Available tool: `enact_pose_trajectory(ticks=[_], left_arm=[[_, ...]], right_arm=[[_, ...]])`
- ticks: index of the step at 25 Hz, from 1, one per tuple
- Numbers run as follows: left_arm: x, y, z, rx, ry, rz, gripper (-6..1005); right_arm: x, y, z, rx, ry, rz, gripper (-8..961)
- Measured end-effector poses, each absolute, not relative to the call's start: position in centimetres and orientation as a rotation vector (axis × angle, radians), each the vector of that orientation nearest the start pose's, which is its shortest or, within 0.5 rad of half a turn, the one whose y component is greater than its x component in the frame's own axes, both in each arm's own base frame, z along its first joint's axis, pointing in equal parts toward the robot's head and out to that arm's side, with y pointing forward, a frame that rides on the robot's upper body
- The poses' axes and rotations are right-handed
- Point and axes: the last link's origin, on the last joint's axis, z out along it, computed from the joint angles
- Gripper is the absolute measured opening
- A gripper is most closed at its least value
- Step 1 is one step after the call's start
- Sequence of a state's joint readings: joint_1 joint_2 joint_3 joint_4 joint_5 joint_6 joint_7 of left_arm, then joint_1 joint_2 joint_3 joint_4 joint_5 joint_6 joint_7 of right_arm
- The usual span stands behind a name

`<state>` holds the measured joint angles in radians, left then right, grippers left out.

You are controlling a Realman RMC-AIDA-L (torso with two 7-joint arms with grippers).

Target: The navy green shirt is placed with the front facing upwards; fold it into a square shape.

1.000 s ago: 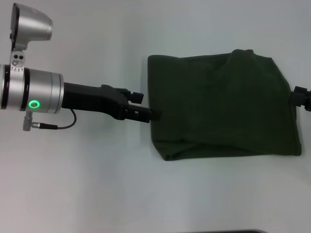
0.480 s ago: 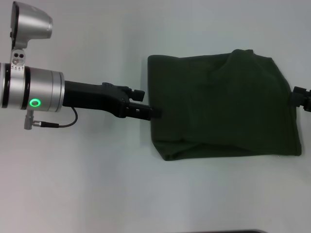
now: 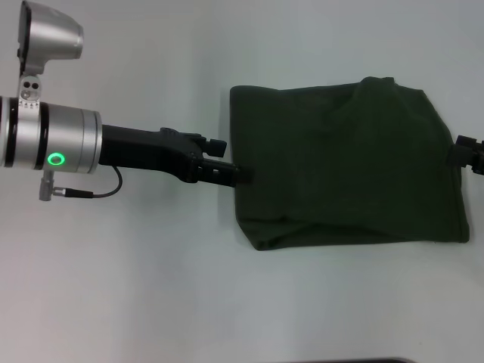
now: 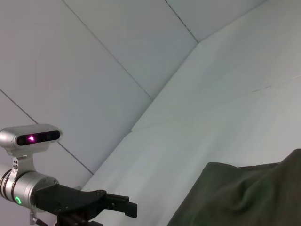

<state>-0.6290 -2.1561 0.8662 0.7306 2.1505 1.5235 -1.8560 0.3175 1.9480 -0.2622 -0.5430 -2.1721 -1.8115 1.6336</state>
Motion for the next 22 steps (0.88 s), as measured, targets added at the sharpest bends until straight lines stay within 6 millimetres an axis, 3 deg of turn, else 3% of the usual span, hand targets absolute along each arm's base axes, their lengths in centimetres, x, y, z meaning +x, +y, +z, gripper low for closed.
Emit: enact_pose_trajectory(ticks=[22], left_arm=[[-21.91,33.31,-4.99,-2.893,-1.085,-0.469,917]], right_arm=[[35.46,24.39,6.67,-2.353,1.336,0.928,845]])
